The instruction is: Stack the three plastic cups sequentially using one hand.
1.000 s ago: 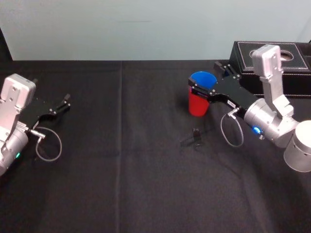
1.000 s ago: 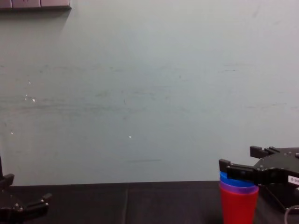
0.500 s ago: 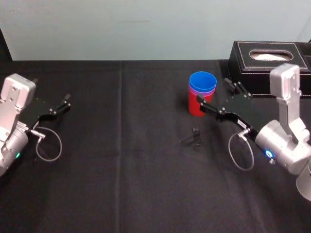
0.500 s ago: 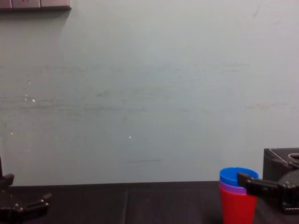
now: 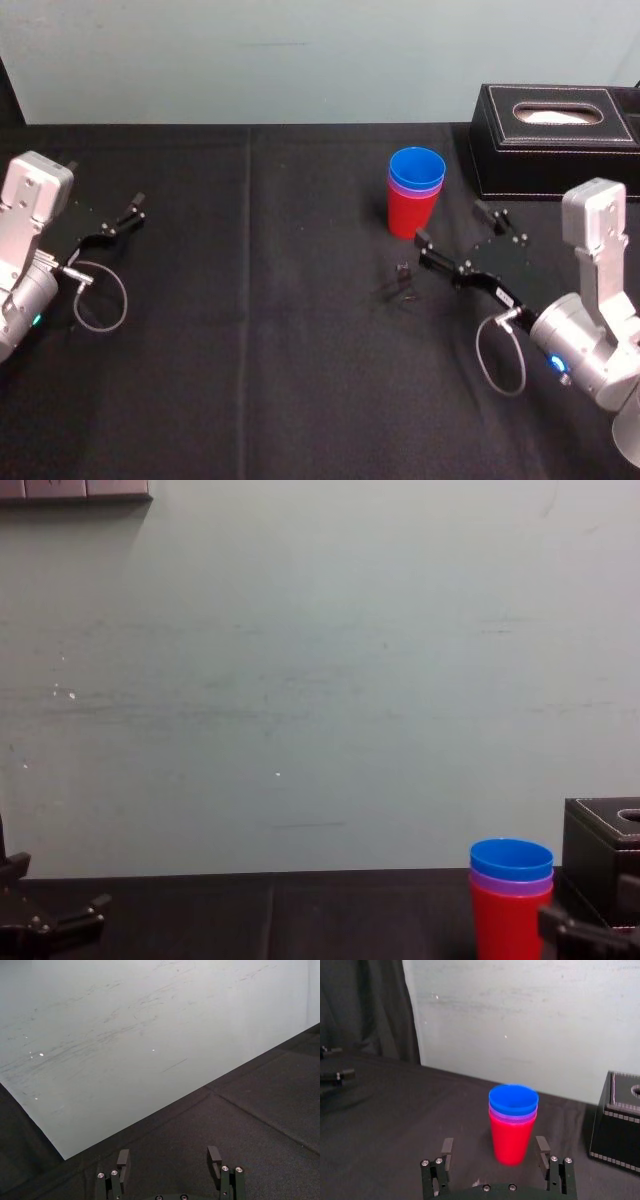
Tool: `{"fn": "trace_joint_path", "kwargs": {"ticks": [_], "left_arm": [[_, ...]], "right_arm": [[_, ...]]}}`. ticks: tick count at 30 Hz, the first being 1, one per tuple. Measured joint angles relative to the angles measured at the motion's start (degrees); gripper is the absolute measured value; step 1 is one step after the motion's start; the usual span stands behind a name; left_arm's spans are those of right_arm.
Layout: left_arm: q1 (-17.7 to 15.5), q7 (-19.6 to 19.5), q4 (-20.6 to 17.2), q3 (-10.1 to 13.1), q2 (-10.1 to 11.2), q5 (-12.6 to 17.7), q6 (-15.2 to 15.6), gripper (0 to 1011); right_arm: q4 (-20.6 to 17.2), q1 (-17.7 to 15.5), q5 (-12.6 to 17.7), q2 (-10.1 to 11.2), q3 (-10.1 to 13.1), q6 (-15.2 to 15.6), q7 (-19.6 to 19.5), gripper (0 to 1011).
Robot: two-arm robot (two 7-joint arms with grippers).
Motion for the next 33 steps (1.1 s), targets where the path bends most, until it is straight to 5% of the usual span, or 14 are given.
{"fn": "trace_joint_path", "kwargs": {"ticks": [13,33], "left_arm": [[0.0,0.0,0.0,0.0,0.0,0.0,0.0,1005],[0.0,0.0,0.0,0.0,0.0,0.0,0.0,1005]], "right_arm": [[0.2,-3.3,-2.1,-1.5,0.8,-2.0,-0.2,1004],[0.2,-3.2,-2.1,-1.5,0.6,-1.9,-0.3,1004]]}}
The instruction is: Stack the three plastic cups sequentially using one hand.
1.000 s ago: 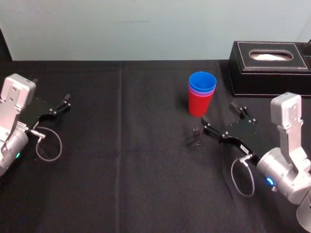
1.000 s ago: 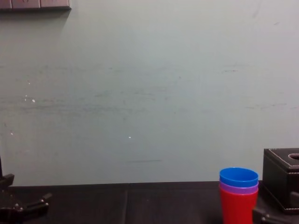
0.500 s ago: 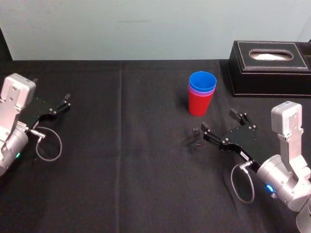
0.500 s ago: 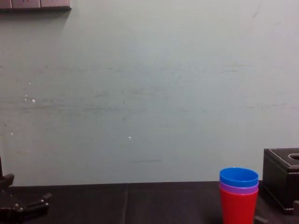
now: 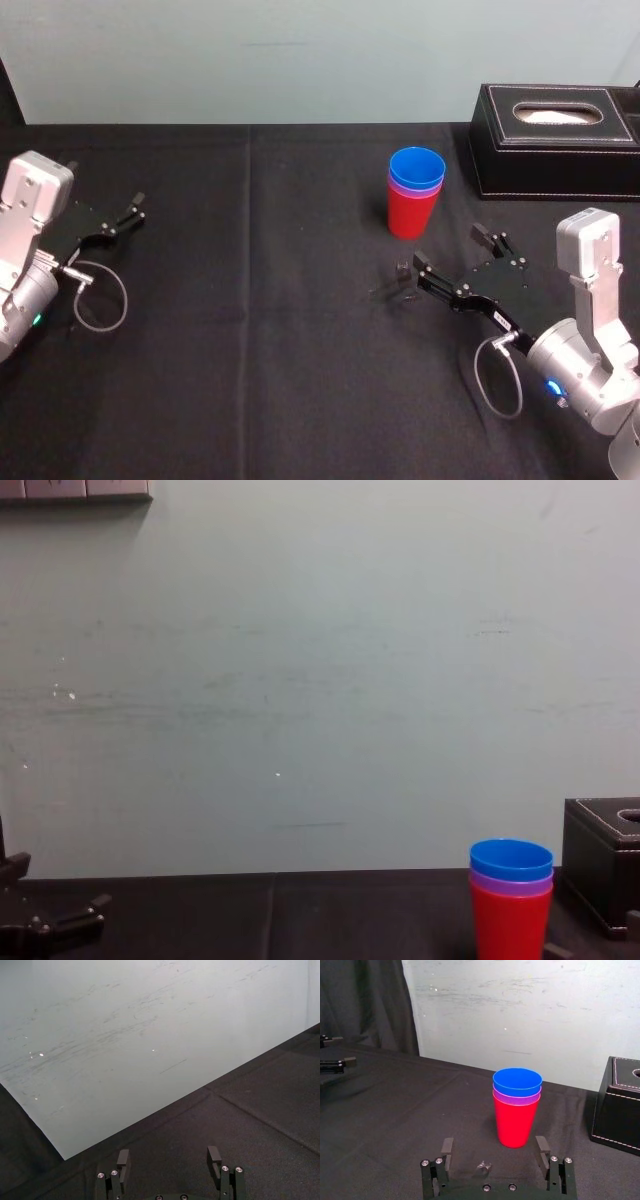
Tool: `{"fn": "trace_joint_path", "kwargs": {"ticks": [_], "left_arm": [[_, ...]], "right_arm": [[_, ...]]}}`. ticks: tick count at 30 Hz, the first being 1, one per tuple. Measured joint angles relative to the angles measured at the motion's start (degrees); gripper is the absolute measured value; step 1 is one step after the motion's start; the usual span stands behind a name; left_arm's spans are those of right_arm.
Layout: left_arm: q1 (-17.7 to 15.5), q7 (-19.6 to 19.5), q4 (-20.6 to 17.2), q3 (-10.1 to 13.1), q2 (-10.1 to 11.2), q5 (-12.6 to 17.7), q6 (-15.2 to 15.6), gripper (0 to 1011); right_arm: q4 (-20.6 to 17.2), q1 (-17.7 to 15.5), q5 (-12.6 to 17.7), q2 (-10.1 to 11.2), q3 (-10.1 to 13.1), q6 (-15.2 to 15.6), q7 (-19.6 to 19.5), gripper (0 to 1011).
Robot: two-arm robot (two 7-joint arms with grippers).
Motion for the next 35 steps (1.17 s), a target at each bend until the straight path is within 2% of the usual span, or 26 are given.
{"fn": "trace_joint_path", "kwargs": {"ticks": [35], "left_arm": [[0.0,0.0,0.0,0.0,0.0,0.0,0.0,1005]], "right_arm": [[0.1,0.1,-0.1,0.0,-0.1,0.1,-0.2,1004]]}}
